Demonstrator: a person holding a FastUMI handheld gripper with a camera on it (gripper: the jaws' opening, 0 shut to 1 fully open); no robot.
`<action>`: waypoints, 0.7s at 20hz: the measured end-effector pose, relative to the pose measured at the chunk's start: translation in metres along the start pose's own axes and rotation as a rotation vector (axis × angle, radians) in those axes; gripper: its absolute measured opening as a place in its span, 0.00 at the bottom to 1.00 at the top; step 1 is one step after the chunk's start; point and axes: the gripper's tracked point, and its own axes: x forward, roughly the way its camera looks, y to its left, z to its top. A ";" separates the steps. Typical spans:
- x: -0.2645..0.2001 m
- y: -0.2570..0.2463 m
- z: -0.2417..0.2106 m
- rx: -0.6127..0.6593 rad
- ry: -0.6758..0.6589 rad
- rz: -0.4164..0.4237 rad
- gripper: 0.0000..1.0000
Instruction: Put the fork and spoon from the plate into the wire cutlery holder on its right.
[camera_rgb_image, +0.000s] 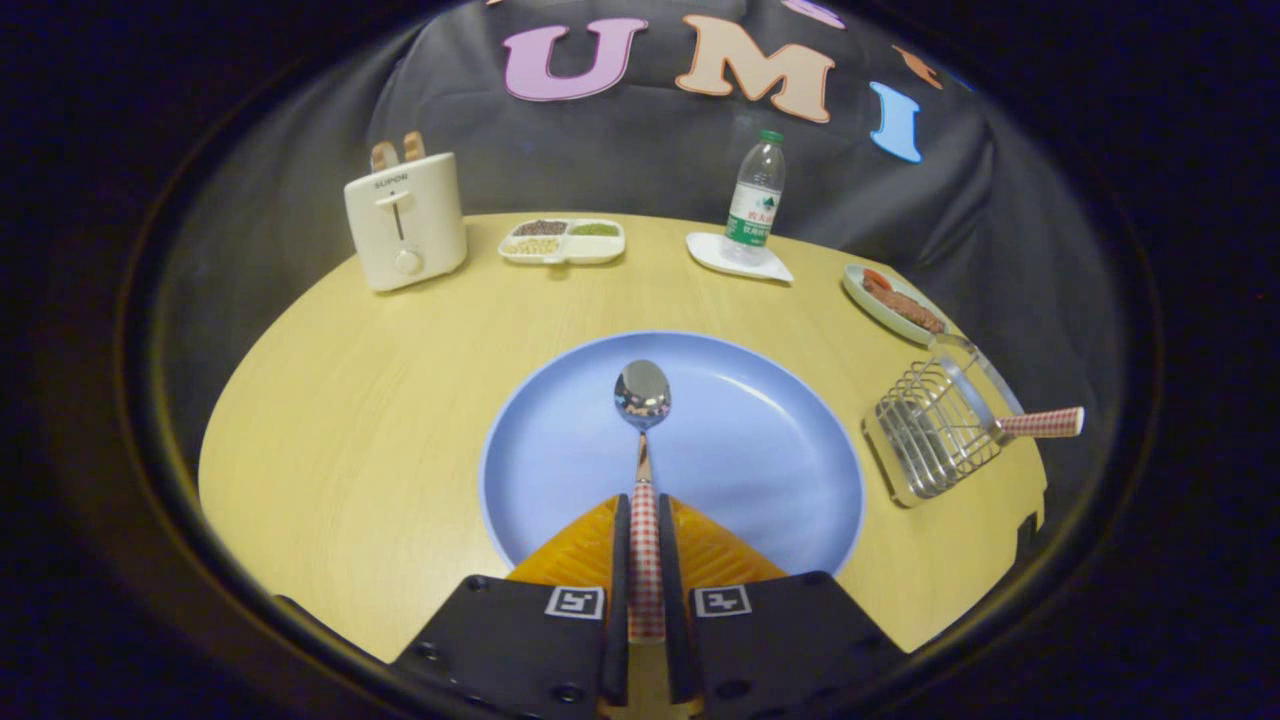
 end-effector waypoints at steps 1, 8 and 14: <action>-0.007 -0.002 0.002 -0.002 -0.008 0.006 0.17; -0.023 -0.008 0.009 0.011 -0.009 0.007 0.08; -0.060 -0.019 0.031 -0.056 0.018 -0.032 0.08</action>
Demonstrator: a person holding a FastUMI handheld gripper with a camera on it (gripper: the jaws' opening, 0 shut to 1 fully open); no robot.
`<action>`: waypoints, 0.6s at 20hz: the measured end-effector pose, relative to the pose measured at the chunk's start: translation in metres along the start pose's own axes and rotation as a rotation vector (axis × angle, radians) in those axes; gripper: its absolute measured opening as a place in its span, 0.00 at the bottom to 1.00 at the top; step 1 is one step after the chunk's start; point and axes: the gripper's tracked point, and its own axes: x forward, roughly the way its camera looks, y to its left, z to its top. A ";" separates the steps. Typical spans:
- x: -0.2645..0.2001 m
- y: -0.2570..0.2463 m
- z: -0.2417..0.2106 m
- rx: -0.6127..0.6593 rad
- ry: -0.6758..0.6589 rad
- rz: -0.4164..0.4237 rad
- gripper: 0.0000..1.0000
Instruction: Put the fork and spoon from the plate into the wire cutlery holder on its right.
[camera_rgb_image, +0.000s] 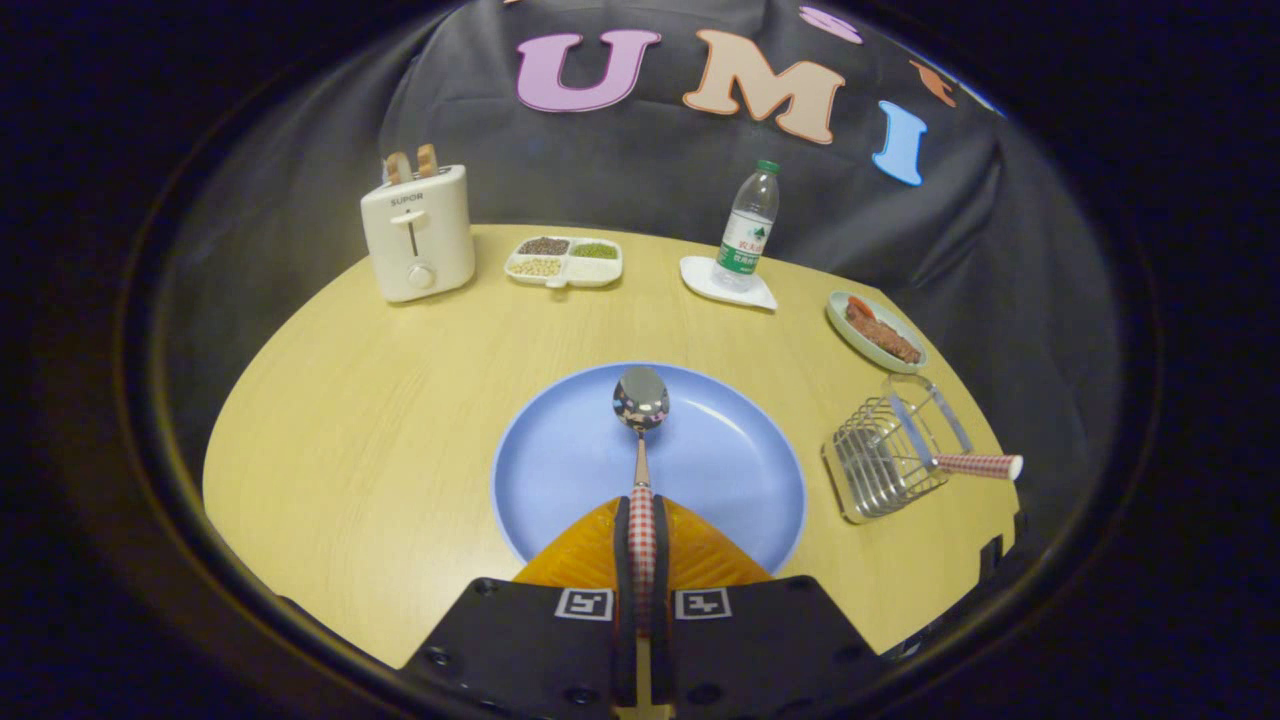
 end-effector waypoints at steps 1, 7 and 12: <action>-0.009 -0.003 0.004 0.004 0.010 -0.008 0.08; -0.062 -0.042 0.035 0.131 0.051 -0.062 0.08; -0.095 -0.091 0.065 0.238 0.143 -0.143 0.08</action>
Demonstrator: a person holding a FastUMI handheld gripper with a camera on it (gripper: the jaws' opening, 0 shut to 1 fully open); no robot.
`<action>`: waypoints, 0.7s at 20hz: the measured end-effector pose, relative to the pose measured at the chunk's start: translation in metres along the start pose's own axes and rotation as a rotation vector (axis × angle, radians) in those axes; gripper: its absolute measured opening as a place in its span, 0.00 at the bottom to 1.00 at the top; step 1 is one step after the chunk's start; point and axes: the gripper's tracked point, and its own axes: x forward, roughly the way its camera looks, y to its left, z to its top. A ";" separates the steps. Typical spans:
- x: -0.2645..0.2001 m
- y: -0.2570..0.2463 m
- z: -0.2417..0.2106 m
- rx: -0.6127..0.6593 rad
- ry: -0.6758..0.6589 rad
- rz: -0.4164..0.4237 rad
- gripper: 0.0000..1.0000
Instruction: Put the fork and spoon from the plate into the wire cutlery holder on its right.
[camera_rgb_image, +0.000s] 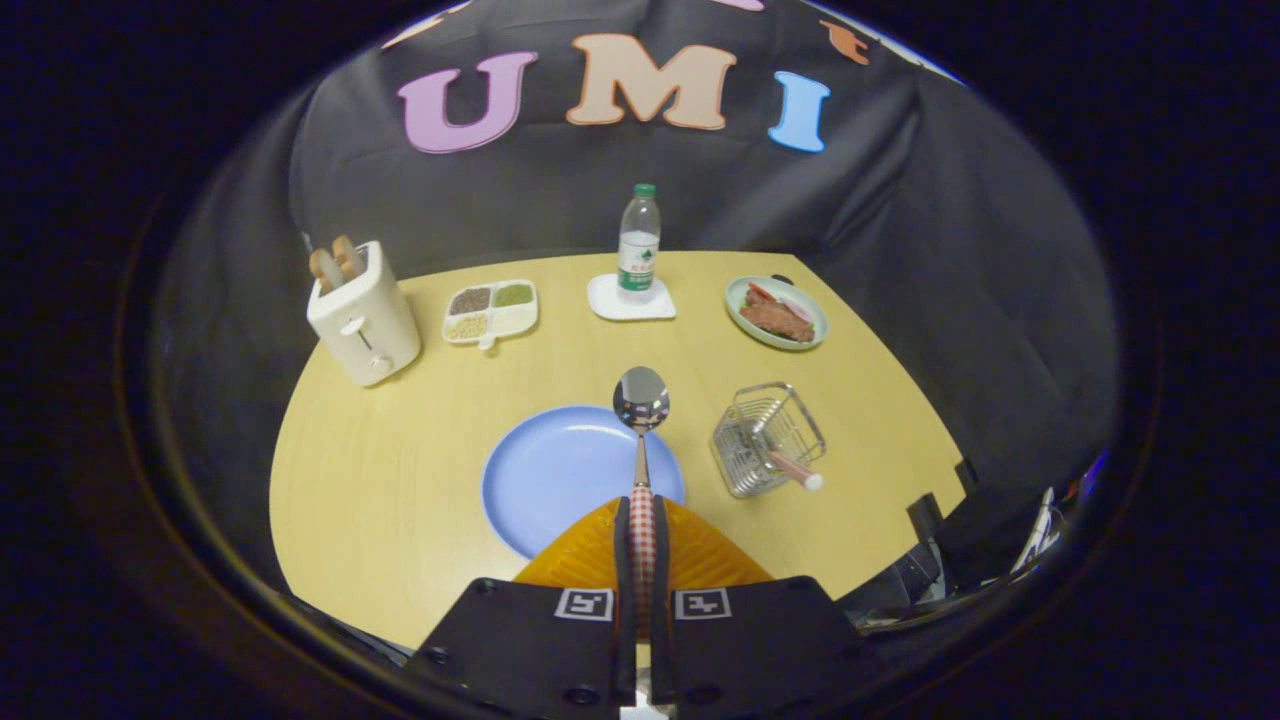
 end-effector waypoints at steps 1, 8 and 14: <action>-0.002 -0.009 0.005 0.004 0.028 -0.023 0.08; 0.008 -0.054 0.022 0.169 0.256 -0.067 0.08; 0.048 -0.081 0.010 0.276 0.440 -0.093 0.08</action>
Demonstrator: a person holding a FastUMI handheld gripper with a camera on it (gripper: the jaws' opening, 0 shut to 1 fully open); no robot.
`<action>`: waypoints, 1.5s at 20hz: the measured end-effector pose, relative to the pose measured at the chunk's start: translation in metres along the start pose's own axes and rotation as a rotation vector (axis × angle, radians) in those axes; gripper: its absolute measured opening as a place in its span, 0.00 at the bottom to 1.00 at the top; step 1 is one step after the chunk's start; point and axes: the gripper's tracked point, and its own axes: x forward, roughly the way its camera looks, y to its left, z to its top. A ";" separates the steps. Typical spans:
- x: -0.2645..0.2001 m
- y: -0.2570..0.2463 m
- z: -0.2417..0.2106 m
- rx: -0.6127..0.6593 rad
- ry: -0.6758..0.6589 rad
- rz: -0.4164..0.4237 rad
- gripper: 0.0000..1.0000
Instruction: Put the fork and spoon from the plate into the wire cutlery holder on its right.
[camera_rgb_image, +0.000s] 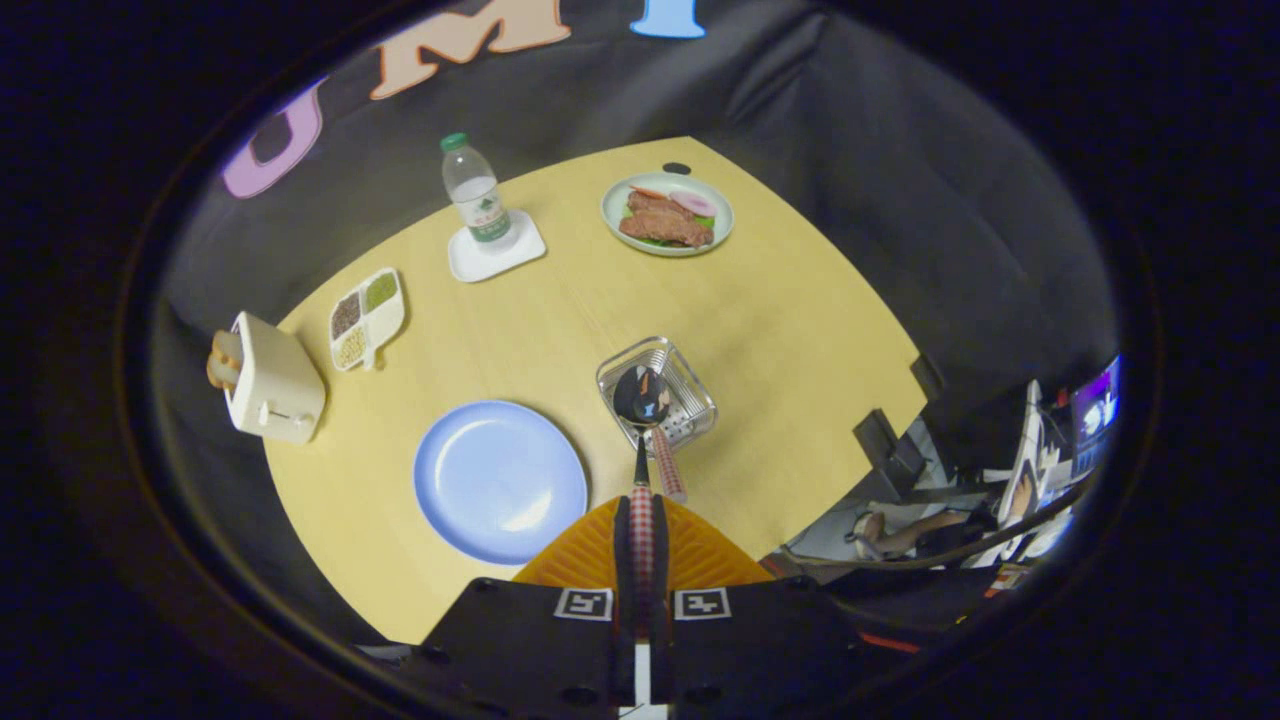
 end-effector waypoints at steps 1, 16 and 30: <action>0.007 -0.002 -0.001 0.003 0.037 0.002 0.08; 0.080 0.001 0.016 -0.127 0.265 0.012 0.12; 0.034 -0.013 0.029 -0.320 0.103 -0.106 0.93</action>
